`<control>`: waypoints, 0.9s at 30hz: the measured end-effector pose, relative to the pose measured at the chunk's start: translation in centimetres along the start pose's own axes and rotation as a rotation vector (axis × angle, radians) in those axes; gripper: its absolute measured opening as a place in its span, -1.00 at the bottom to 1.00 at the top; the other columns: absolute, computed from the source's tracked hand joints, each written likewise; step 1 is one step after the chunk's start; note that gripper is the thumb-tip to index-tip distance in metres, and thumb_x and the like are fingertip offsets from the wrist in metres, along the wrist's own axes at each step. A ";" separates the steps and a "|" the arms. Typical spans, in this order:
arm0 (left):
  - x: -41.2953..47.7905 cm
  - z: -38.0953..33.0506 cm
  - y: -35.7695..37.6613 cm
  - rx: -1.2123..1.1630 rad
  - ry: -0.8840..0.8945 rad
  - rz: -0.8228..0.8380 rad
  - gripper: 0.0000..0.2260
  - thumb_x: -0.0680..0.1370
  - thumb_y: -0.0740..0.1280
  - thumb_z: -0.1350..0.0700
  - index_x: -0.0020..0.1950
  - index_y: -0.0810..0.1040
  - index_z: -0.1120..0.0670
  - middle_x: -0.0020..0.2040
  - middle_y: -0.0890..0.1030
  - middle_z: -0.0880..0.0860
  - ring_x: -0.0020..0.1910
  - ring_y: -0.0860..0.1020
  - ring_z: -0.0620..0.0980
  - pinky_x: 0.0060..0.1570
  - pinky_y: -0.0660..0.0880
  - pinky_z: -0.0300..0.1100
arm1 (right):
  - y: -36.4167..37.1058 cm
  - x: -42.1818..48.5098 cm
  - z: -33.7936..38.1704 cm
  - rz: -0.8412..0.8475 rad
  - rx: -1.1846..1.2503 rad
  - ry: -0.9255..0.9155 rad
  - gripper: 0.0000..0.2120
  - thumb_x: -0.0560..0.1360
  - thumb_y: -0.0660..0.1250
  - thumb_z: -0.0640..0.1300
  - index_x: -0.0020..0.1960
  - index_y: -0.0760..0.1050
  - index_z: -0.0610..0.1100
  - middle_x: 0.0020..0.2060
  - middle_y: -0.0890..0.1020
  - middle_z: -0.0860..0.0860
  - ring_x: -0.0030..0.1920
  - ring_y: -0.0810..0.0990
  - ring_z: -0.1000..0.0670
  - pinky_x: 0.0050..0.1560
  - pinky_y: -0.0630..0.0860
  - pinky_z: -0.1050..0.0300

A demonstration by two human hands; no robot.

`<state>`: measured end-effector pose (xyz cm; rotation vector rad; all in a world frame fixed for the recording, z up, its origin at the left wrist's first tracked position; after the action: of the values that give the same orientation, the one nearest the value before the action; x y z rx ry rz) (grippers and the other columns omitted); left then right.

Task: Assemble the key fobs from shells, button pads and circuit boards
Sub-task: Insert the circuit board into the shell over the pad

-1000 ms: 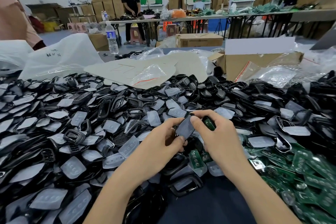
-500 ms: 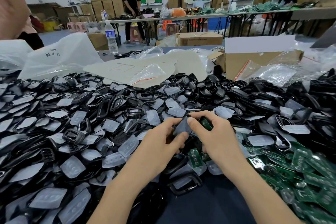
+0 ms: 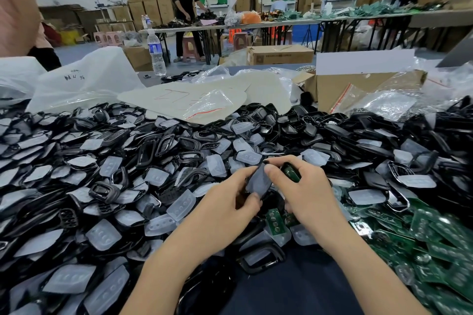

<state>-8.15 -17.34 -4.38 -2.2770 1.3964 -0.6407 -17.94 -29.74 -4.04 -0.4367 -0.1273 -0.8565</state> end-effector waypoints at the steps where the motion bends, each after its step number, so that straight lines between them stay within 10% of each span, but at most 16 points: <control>1: 0.0 0.0 -0.1 -0.015 0.006 -0.015 -0.66 0.62 0.24 -0.03 0.36 0.40 -0.34 0.00 0.65 -0.21 -0.04 0.65 -0.08 0.04 0.59 -0.05 | 0.0 0.0 0.0 -0.003 0.019 0.005 -0.98 0.54 0.40 0.13 -0.05 0.59 0.26 -0.54 0.51 0.11 -0.51 0.37 0.00 -0.44 0.51 -0.19; 6: 0.2 0.1 -1.0 -0.065 -0.007 -0.150 -0.79 0.64 0.24 -0.09 0.25 0.45 -0.35 -0.20 0.64 -0.18 -0.21 0.66 -0.14 -0.17 0.52 -0.19 | -0.2 0.0 0.2 -0.010 0.090 0.010 -0.98 0.55 0.40 0.13 -0.06 0.59 0.27 -0.40 0.60 -0.12 -0.54 0.41 -0.02 -0.48 0.44 0.01; 10: 0.3 -0.1 -1.4 -0.093 -0.015 -0.205 -0.81 0.61 0.35 -0.03 0.10 0.50 -0.36 -0.18 0.59 -0.20 -0.26 0.59 -0.08 -0.14 0.63 0.03 | 0.3 -0.1 0.1 0.038 0.117 0.003 -0.93 0.51 0.39 0.19 -0.03 0.60 0.26 -0.56 0.45 0.04 -0.54 0.39 -0.04 -0.47 0.37 0.07; 17: 0.3 -0.4 -2.0 -0.192 -0.030 -0.275 -0.77 0.61 0.37 0.09 -0.01 0.53 -0.30 -0.07 0.61 -0.27 -0.21 0.61 -0.10 -0.26 0.60 -0.21 | 1.0 -0.3 0.2 0.076 0.412 0.124 -0.80 0.48 0.43 0.20 0.03 0.66 0.14 -0.47 0.61 0.03 -0.60 0.35 0.05 -0.48 0.45 0.15; 20: 0.0 -0.5 -2.6 -0.253 -0.041 -0.324 -0.82 0.61 0.37 0.11 -0.01 0.56 -0.21 -0.07 0.63 -0.20 -0.32 0.58 -0.17 -0.33 0.50 -0.34 | 2.0 -0.2 -0.7 0.075 0.752 0.357 -0.81 0.62 0.32 -0.01 0.12 0.61 -0.07 -0.18 0.73 -0.03 -0.61 0.28 0.05 -0.54 0.37 0.18; 27: -0.1 -0.7 -3.1 -0.345 -0.061 -0.378 -0.89 0.61 0.37 0.13 0.06 0.56 -0.09 -0.03 0.65 -0.04 -0.36 0.54 -0.21 -0.36 0.48 -0.37 | 2.9 -0.5 -0.1 0.094 0.947 0.421 -0.79 0.60 0.09 -0.42 0.14 0.45 -0.29 -0.27 0.67 -0.14 -0.51 0.47 -0.02 -0.46 0.48 0.12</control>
<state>-6.39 -16.01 -2.12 -2.8466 1.1249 -0.4596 -16.05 -27.79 -5.25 0.6189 -0.1078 -0.6886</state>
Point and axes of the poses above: each hand's wrist, its own x-axis towards the middle knuckle, its own y-axis out of the palm, z = x × y, the point moved 7 cm from there along x, towards the middle knuckle
